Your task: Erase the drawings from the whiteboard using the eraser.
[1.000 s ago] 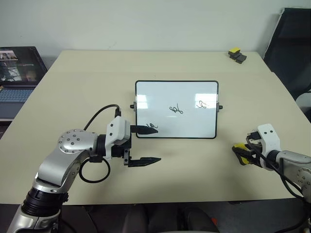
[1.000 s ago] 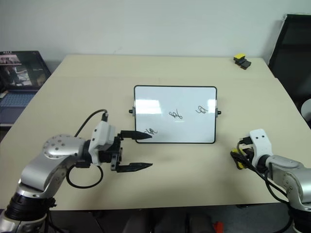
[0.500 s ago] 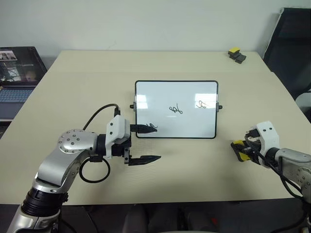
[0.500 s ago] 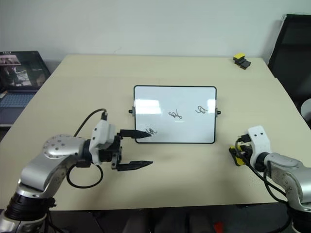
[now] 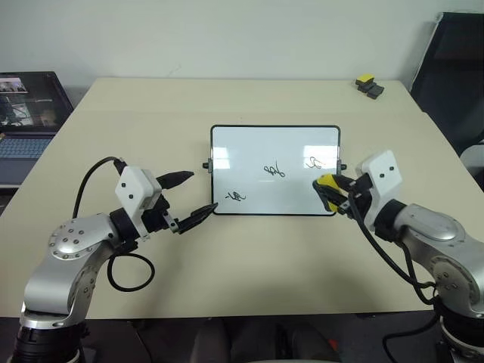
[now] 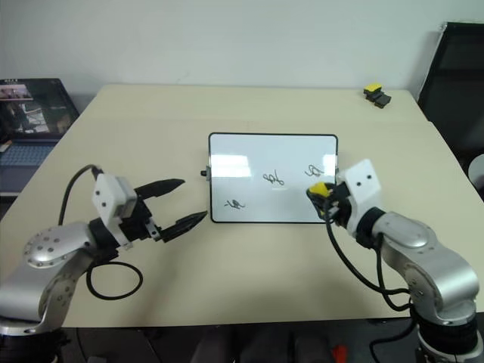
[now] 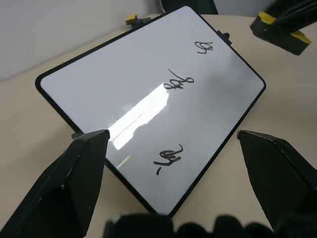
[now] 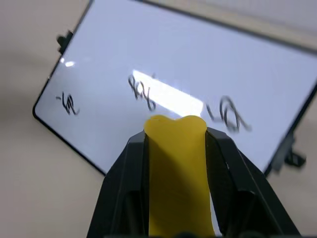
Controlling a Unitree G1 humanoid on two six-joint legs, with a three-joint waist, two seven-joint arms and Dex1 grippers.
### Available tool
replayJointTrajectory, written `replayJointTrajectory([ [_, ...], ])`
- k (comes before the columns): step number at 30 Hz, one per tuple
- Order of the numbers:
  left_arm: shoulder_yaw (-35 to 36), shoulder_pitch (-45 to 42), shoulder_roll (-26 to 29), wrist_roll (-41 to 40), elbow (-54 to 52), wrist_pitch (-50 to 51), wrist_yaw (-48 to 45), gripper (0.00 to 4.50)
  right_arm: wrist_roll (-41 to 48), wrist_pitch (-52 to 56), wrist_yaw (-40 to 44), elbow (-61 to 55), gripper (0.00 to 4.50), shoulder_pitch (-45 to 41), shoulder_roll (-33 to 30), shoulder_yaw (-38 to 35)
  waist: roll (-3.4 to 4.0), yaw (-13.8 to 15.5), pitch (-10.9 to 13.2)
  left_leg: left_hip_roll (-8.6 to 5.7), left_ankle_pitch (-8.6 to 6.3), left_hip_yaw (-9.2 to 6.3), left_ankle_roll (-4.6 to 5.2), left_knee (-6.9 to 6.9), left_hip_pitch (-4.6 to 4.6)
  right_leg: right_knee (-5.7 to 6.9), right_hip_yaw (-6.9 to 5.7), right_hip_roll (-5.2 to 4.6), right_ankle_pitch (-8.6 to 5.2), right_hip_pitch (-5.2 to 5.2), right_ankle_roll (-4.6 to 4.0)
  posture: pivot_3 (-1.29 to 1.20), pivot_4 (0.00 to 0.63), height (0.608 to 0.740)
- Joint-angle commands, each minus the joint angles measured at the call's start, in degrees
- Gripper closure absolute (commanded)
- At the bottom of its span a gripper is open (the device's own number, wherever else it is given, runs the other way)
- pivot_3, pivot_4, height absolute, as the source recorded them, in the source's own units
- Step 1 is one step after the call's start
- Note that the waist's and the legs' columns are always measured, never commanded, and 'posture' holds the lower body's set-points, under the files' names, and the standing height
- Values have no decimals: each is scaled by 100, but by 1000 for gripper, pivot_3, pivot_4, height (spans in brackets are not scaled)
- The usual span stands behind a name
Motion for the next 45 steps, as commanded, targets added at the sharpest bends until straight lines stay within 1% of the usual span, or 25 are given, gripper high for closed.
replayJointTrajectory([
  [1, 330, 155, 173, -40, -29, -85, -94, 0, -271, -591, 205, -28, 3299, -270, -60, 340, 0, 0, 0, 0, 0, 0, 0, -2, -1, 0, 1, 0, 0, -3, 0, 0, 150, 740],
  [3, 405, 228, 223, -46, 68, -98, -142, 0, -305, -613, 228, 42, 3299, -404, 0, 498, -1, 1, 1, 3, 0, 0, 0, -2, -3, 1, 0, 0, 0, -6, -1, 0, 150, 740],
  [7, 486, 395, 276, -61, 173, -31, -168, 0, -1020, -936, 241, 439, 3301, -906, -2, 1451, -1, -7, 0, 3, 0, 3, 0, -1, 0, 5, 5, -2, 1, -8, -1, 0, 150, 740],
  [10, 397, 581, 469, -74, 128, 114, -405, 0, -1985, -1389, 284, 946, 3304, -1526, 70, 2591, -2, -21, 0, 5, 0, 6, 0, -2, -2, 13, 9, -2, 1, -20, -2, 0, 150, 740],
  [12, 376, 650, 583, -42, 122, 130, -527, 0, -2444, -1623, 351, 1247, 3304, -1755, 112, 3055, -3, -20, 0, 10, 1, 3, -1, -3, -7, 14, 9, -2, 1, -27, -2, 0, 150, 740],
  [13, 403, 634, 592, -39, 151, 107, -520, 0, -2550, -1688, 391, 1334, 3304, -1783, 140, 3147, -3, -12, 0, 10, 1, 3, -1, -5, -11, 13, 8, -2, 1, -32, -2, 0, 150, 740],
  [15, 436, 607, 655, 33, 221, 62, -522, 0, -2681, -1746, 458, 1442, 3304, -1861, 285, 3251, -8, 22, -3, 10, 1, 4, -1, -5, -18, 11, 6, -2, 1, -36, -2, 0, 150, 740],
  [18, 463, 629, 713, 6, 241, 141, -529, 0, -2930, -1836, 615, 1591, 3304, -2050, 526, 3466, -9, 19, -4, 9, 1, 5, -2, 8, -56, 15, 4, -2, 2, -66, -4, 0, 150, 740],
  [24, 408, 826, 858, 173, 236, 215, -512, 0, -3456, -2010, 1008, 1987, 3304, -2416, 850, 3930, -10, 3, -4, 15, 1, 0, -1, 12, -58, 23, 0, -3, 3, -71, -4, 0, 150, 740],
  [27, 415, 915, 906, 88, 183, 306, -615, 0, -3671, -2146, 1199, 2231, 3305, -2529, 973, 4085, -10, -1, -4, 16, 1, 2, -1, 13, -58, 35, 2, -3, 3, -77, -4, 0, 150, 740],
  [34, 444, 891, 930, 75, 346, 239, -780, 0, -4095, -2634, 1407, 3072, 3305, -2688, 1299, 4167, -10, -2, -4, 15, 1, 1, -1, 27, -58, 58, 1, -6, 3, -80, -4, 0, 150, 740],
  [39, 472, 916, 915, -16, 304, 260, -865, 0, -4362, -2983, 1386, 3860, 3305, -2905, 1717, 4141, -10, -9, -4, 19, 1, 0, -1, 43, -58, 89, 3, -6, 2, -90, -5, 0, 150, 740],
  [45, 439, 879, 956, 32, 324, 238, -911, 0, -4625, -3431, 1378, 4660, 3305, -3057, 2087, 4099, -10, -7, -4, 19, 1, 0, -1, 52, -58, 97, 4, -5, 2, -92, -5, 0, 150, 740],
])
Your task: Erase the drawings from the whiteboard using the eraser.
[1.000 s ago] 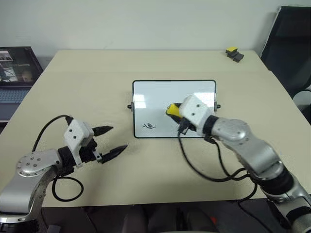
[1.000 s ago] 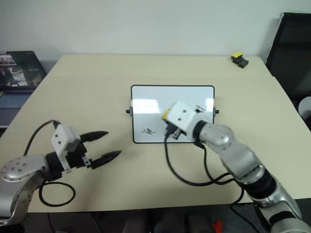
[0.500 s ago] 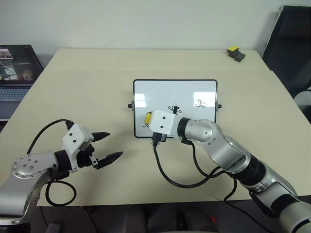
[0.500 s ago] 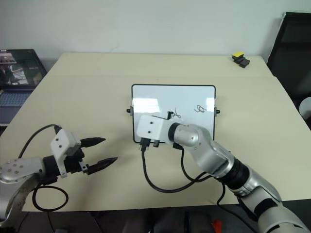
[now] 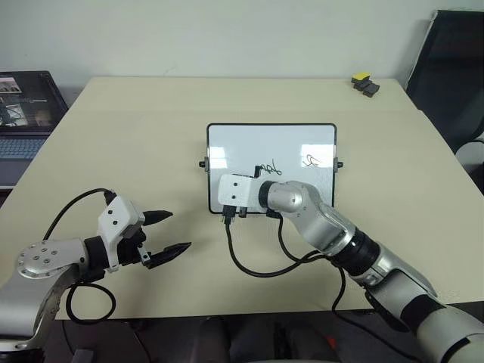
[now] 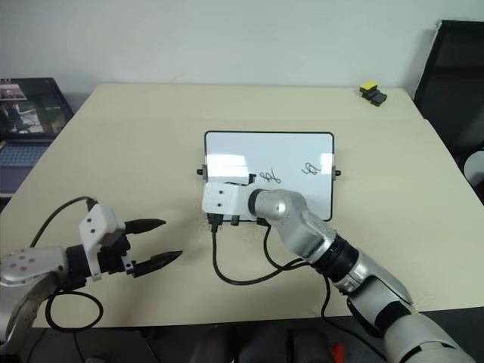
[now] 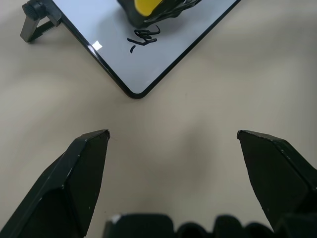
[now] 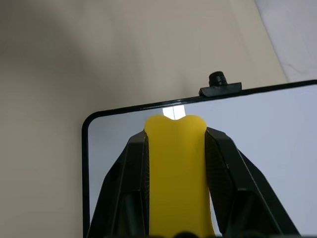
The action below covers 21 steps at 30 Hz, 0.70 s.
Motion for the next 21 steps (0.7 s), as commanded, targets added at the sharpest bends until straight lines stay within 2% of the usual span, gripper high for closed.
replayJointTrajectory([
  [1, 121, -63, 80, -61, -65, -38, -60, 0, -183, -343, -81, 336, 3305, -174, 170, -94, 0, 0, 0, 0, 0, 0, 0, 1, 0, 0, 0, 0, 0, 0, 0, 0, 150, 740],
  [10, 96, -142, 114, -28, -42, -29, -121, 0, -447, -723, -163, 1225, 3308, -152, 311, -191, -1, -3, 0, 2, 0, -4, 0, 4, 1, 8, -1, 0, 0, 0, 0, 0, 150, 740],
  [21, -74, -324, 49, 15, 46, -79, -153, 0, -646, -500, 23, 1076, 3327, 391, -326, -460, -11, 33, -7, -4, 1, -16, 1, 22, 18, 12, -21, -13, 1, 11, -1, 0, 150, 740],
])
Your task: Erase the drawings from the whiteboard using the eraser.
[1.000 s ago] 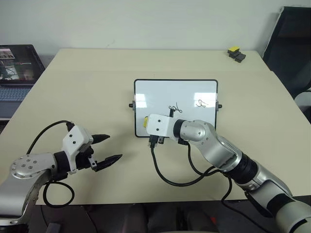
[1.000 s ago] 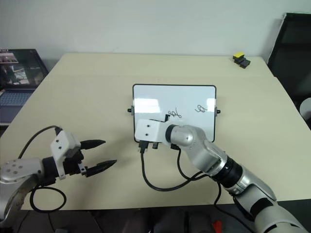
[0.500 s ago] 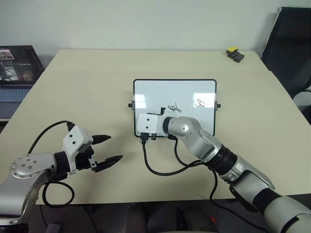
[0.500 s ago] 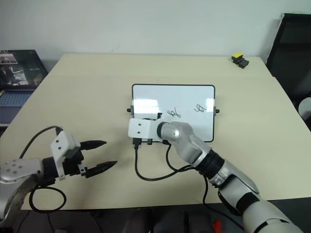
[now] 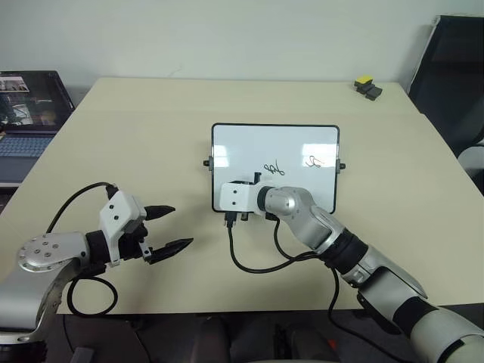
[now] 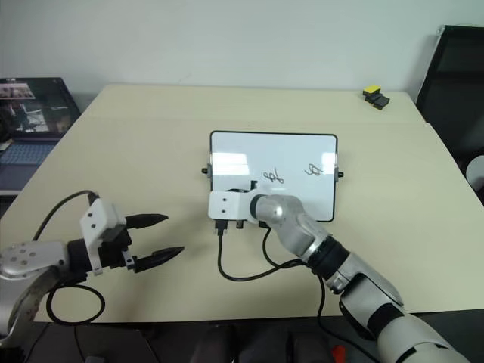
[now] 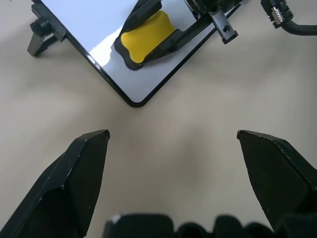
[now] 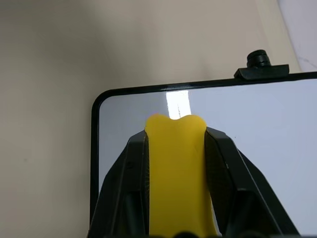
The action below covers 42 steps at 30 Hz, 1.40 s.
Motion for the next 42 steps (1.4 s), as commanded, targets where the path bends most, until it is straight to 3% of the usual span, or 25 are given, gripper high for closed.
replayJointTrajectory([
  [1, 19, -49, 32, -6, -41, -88, -31, 0, -227, 234, 30, 129, 3327, 183, -434, -270, -1, 9, -1, -2, 1, -1, 1, 0, 0, 0, -2, -3, 0, 0, 0, 0, 150, 740],
  [6, 14, -9, 23, -2, 12, -141, -48, 0, -214, 299, 176, -138, 3327, 433, -684, -282, -12, 31, -7, -9, 3, -2, 5, 1, 24, 0, -5, -17, 0, 21, 0, 0, 150, 740],
  [14, 20, -22, 47, 25, 46, -166, -78, 0, 318, 818, 438, -1000, 3332, -125, 225, -672, -7, -25, 0, -7, 5, 7, 9, -7, 15, 4, 8, -14, 1, 23, -1, 0, 150, 740],
  [22, 0, -55, 44, 34, 11, -144, -94, 0, 79, 17, -90, 466, 3339, -486, 492, -501, -7, -28, 1, -6, 2, 13, 6, -15, -23, -15, 12, -10, 1, -10, -1, 0, 150, 740],
  [28, 17, -59, 62, 26, -17, -121, -101, 0, -156, -263, -6, 1000, 3345, 183, 296, -165, -15, -32, -4, -5, 3, 9, 6, -15, -11, -4, 7, -13, 1, -2, -1, 0, 150, 740],
  [31, 14, -68, 62, 24, -12, -118, -104, 0, -171, -258, 48, 990, 3345, 461, 256, -131, -14, -30, -14, -7, 2, 13, 6, -25, 55, -7, 10, -17, -1, 27, -2, 0, 150, 740],
  [34, 5, -93, 66, 21, -3, -113, -110, 0, -108, -232, 44, 924, 3346, 598, 287, -219, -28, -29, -22, -6, 13, 10, 19, -25, 63, -3, 8, -16, 3, 31, -9, 0, 150, 740],
  [42, -30, -189, 42, 19, 86, -131, -116, 0, 674, 988, 670, -1193, 3349, 134, 605, -1074, -51, -20, -1, 8, 28, 10, 38, -23, 34, -4, 9, -27, 19, 10, -1, 0, 150, 740],
])
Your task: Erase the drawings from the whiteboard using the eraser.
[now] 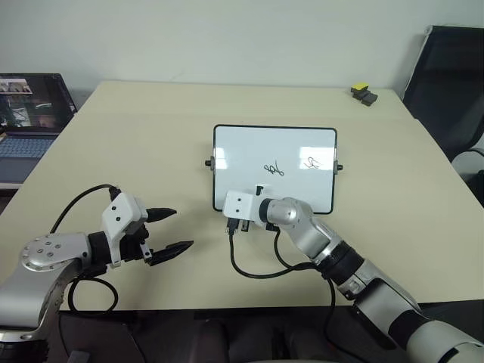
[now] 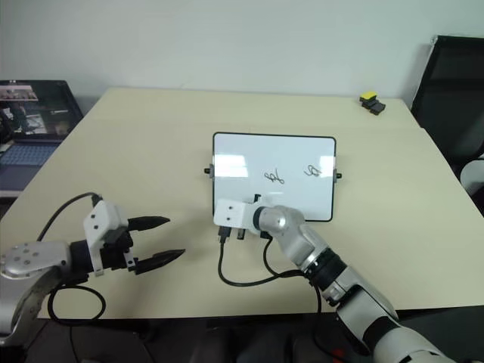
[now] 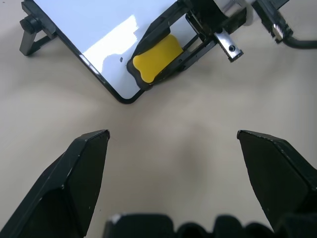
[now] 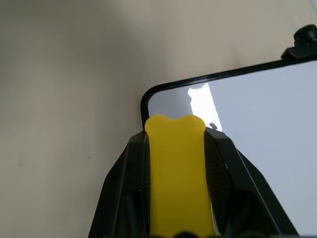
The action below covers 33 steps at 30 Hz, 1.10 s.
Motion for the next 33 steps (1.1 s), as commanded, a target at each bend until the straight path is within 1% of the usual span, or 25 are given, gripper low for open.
replayJointTrajectory([
  [1, 16, -130, 40, -19, -15, -82, -12, 0, 458, 714, 281, -1143, 3354, -391, 156, -589, 6, -5, 9, 4, -1, 4, -1, -2, -15, 1, 2, -1, 1, -8, 1, 0, 150, 740],
  [2, 9, -144, 34, -19, -10, -81, -12, 0, 512, 848, 316, -1286, 3356, -465, 171, -646, 11, -5, 13, 3, -2, 4, -3, -3, -37, 6, 1, -1, 2, -9, 1, 0, 150, 740],
  [5, -16, -188, 20, -22, 11, -77, -18, 0, 485, 915, 126, -1318, 3356, -658, 217, -722, 12, -12, 14, -8, -8, 5, -14, -6, -80, 1, -3, 14, 1, -57, 0, 0, 150, 740],
  [9, -37, -216, 20, -22, 33, -79, -35, 0, 253, 581, -185, -824, 3356, -683, 189, -508, 11, -13, 16, -8, -14, 13, -23, -25, -83, -15, 5, 17, -1, -70, 0, 0, 150, 740],
  [12, -54, -228, 27, -33, 44, -81, -52, 0, 65, 227, -401, -309, 3356, -631, 205, -246, 11, -19, 18, -8, -14, 26, -23, -27, -87, -16, 15, 16, -1, -79, 0, 0, 150, 740],
  [17, -76, -218, 76, -28, 76, -60, -118, 0, -120, -210, -748, 640, 3356, -685, 324, -66, 10, -25, 22, -8, -14, 26, -23, -26, -87, -6, 14, 16, -1, -84, -1, 0, 150, 740],
  [25, -83, -210, 80, -12, 90, -67, -161, 0, -223, -326, -613, 1068, 3356, -487, 288, 81, 7, -29, 19, -7, -12, 14, -23, -8, -77, 9, 6, 16, 0, -72, -2, 0, 150, 740],
  [30, -86, -214, 79, -23, 70, -65, -161, 0, -323, -268, -392, 1048, 3356, -268, 98, 278, 4, -25, 15, -7, -12, 8, -23, -4, -69, 10, 1, 16, 0, -68, -2, 0, 150, 740],
  [33, -95, -221, 77, -25, 67, -63, -160, 0, -324, -249, -387, 994, 3356, -231, 104, 241, 5, -25, 16, -7, -12, 7, -23, -2, -52, 10, 0, 16, 0, -62, -2, 0, 150, 740],
])
